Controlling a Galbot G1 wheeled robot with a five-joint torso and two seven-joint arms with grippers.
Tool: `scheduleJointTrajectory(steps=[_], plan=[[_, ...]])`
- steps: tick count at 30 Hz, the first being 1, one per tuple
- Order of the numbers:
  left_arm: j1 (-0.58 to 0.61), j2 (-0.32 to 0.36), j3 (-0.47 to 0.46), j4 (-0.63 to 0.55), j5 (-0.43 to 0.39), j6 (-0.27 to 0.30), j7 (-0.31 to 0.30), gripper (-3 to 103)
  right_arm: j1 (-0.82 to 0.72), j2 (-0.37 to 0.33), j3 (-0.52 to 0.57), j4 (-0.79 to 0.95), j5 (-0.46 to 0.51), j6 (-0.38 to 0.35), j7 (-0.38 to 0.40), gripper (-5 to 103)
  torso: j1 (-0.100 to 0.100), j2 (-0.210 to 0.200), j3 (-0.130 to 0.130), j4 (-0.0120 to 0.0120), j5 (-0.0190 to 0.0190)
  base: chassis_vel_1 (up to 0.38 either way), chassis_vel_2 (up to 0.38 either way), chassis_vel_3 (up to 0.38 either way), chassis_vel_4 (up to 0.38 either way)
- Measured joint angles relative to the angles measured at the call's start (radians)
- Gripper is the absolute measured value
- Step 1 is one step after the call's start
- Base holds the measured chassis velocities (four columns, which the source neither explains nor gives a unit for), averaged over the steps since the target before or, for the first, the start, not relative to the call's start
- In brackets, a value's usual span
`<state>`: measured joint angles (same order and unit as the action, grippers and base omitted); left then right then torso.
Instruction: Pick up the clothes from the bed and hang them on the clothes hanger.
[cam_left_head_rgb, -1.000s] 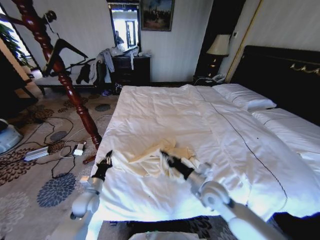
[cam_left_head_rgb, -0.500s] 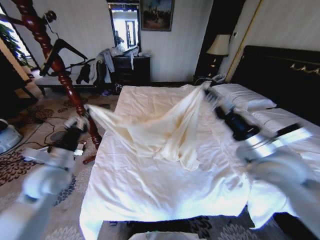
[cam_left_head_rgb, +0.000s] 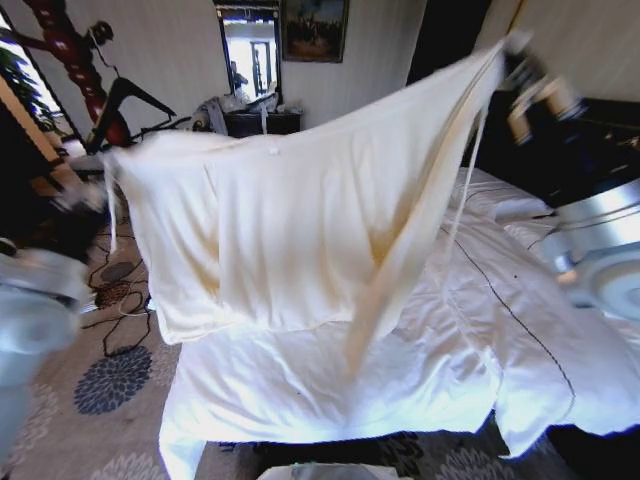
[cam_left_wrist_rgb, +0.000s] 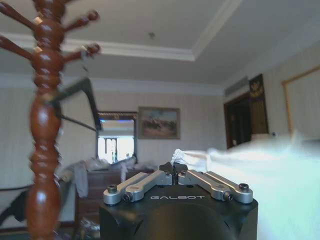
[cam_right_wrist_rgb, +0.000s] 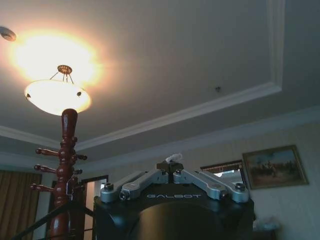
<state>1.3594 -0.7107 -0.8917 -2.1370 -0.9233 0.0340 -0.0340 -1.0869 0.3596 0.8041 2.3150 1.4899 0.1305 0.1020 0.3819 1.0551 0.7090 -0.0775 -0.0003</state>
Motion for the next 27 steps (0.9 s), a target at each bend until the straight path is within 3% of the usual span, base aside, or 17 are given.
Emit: scheduleJointTrajectory(steps=[4, 11, 16, 19, 21, 22, 24, 27], plan=[[-0.022, -0.016, 0.051, -0.029, 0.013, 0.009, -0.023, 0, -0.012, 0.016, -0.036, 0.008, -0.022, -0.011, 0.009, 0, 0.0, 0.0, 0.0, -0.001, 0.0005, 0.0, 0.0, 0.0, 0.0], [-0.017, -0.006, 0.024, -0.054, -0.012, 0.012, -0.027, 0, -0.025, 0.033, -0.064, 0.016, -0.055, -0.013, 0.01, 0, 0.0, 0.0, 0.0, -0.0005, 0.0002, 0.0, 0.0, 0.0, 0.0], [-0.041, 0.012, -0.027, -0.08, -0.098, 0.02, -0.045, 0, -0.004, 0.029, -0.063, -0.001, -0.064, -0.003, 0.01, 0, 0.0, 0.0, 0.0, -0.0004, 0.0003, 0.0, 0.0, 0.0, 0.0], [-0.086, 0.079, -0.099, -0.088, -0.254, 0.043, -0.088, 0, 0.037, 0.014, -0.017, -0.032, -0.055, 0.009, 0.031, 0, 0.0, 0.0, 0.0, -0.0004, -0.0001, 0.0, 0.0, 0.0, 0.0], [-0.095, 0.093, -0.106, -0.087, -0.28, 0.047, -0.095, 0, 0.042, 0.013, -0.012, -0.037, -0.057, 0.01, 0.035, 0, 0.0, 0.0, 0.0, -0.0002, -0.0001, 0.0, 0.0, 0.0, 0.0], [-0.124, 0.131, -0.114, -0.082, -0.335, 0.057, -0.11, 0, 0.054, 0.011, 0.0, -0.046, -0.062, 0.012, 0.04, 0, 0.0, 0.0, 0.0, -0.0001, 0.0001, 0.0, 0.0, 0.0, 0.0], [-0.222, 0.197, -0.087, -0.054, -0.41, 0.071, -0.142, 0, 0.071, 0.013, 0.026, -0.058, -0.072, 0.016, 0.04, 0, 0.0, 0.0, 0.0, -0.0006, 0.0007, 0.0, 0.0, 0.0, 0.0], [-0.292, 0.213, -0.049, -0.033, -0.428, 0.079, -0.169, 0, 0.071, 0.021, 0.039, -0.058, -0.08, 0.018, 0.031, 0, 0.0, 0.0, 0.0, -0.0009, 0.0005, 0.0, 0.0, 0.0, 0.0]])
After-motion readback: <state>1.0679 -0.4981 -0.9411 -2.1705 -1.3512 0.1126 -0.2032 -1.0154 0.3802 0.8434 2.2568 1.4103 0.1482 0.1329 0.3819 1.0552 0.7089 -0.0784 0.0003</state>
